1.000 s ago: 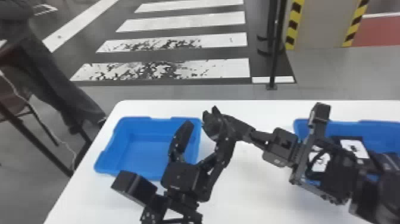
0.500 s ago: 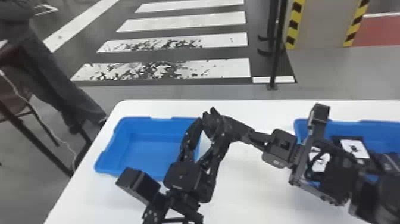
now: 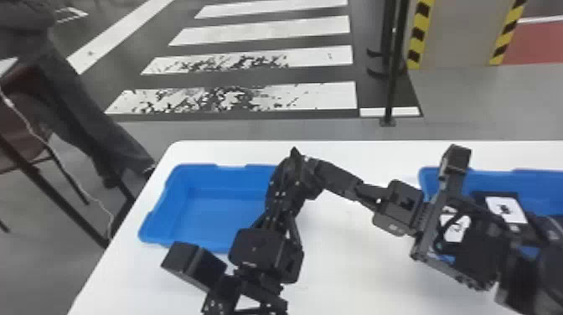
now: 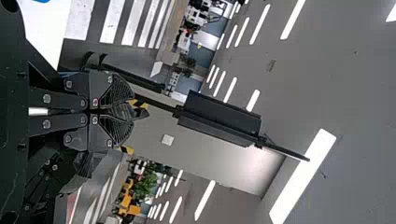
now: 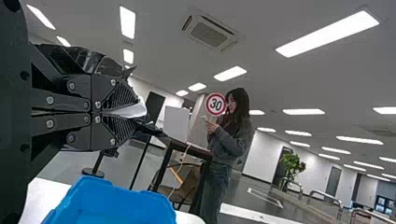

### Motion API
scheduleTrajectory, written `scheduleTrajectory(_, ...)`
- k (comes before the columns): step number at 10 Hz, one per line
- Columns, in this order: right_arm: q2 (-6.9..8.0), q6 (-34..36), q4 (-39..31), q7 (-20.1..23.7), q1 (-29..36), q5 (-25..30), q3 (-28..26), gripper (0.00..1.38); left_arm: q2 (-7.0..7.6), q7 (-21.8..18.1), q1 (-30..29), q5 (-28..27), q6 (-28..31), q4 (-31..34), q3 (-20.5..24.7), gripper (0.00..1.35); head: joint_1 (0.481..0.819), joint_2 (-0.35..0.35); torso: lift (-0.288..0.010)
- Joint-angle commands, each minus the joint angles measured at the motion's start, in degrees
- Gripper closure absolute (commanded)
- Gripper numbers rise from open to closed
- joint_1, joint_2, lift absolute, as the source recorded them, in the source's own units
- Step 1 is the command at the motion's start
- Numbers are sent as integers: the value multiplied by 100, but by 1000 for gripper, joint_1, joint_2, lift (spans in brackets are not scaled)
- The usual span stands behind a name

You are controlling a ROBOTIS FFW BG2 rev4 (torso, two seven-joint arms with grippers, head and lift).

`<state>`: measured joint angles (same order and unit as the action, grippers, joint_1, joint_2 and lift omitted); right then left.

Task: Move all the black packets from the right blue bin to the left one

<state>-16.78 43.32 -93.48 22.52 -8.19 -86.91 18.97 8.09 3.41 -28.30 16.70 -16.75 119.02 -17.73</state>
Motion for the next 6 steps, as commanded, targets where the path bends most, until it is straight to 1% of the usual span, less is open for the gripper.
scheduleTrajectory(1, -1, -100, -24, -2, 31, 8, 0, 1087, 0, 46, -10, -36, -84, -12, -10, 1210, 695, 197, -140)
scheduleTrajectory(2, -9, -254, -80, 24, 59, 145, 0, 699, -9, 72, -24, -105, -154, 2, 13, 1210, 695, 198, -140)
scheduleTrajectory(3, -9, -409, -137, 86, 73, 282, 0, 174, -35, 81, -24, -162, -182, -12, 59, 1210, 695, 197, -140)
scheduleTrajectory(4, -9, -465, -137, 103, 87, 259, -12, -2, -79, 107, -38, -276, -182, -12, 173, 1210, 695, 197, -140)
scheduleTrajectory(5, -1, -564, -123, 130, 158, 156, -12, 93, -185, 160, -80, -482, -182, -54, 425, 1210, 695, 199, -140)
scheduleTrajectory(6, -9, -648, -151, 183, 256, 111, -80, 116, -316, 248, -24, -870, -154, -265, 802, 1210, 695, 209, -140)
